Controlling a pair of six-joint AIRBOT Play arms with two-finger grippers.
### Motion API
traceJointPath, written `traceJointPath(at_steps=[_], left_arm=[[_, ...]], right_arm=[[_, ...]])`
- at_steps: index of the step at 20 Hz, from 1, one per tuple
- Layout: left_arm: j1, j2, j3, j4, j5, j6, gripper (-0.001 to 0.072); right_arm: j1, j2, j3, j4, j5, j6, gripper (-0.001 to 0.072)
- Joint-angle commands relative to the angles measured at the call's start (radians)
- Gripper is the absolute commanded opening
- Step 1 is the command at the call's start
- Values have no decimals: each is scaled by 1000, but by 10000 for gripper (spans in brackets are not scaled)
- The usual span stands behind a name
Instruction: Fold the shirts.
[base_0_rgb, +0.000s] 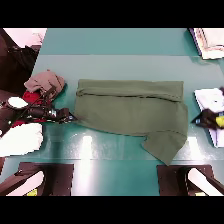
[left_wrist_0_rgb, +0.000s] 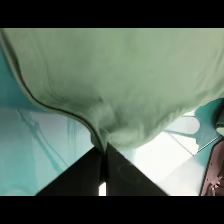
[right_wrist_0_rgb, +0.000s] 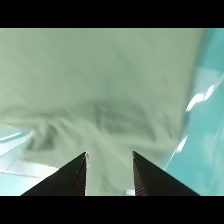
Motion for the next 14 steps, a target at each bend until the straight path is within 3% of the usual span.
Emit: traceJointPath(at_steps=[1, 5, 10, 12, 13, 14], left_arm=[[0, 8, 29, -3, 3, 8, 23], [0, 7, 29, -3, 1, 13, 23], [0, 7, 29, -4, -8, 13, 24], [0, 7, 29, -2, -8, 13, 24], [0, 8, 29, 2, -13, 14, 23], [0, 8, 29, 16, -34, 14, 23]], right_arm=[[-143, 95, -248, -7, -18, 1, 347], [-143, 122, -389, -29, -92, 14, 346], [-32, 60, -413, -20, -169, 21, 334], [6, 61, -396, -24, -179, 21, 229], [22, 77, -383, -30, -176, 20, 85], [32, 101, -367, -34, -167, 20, 28]])
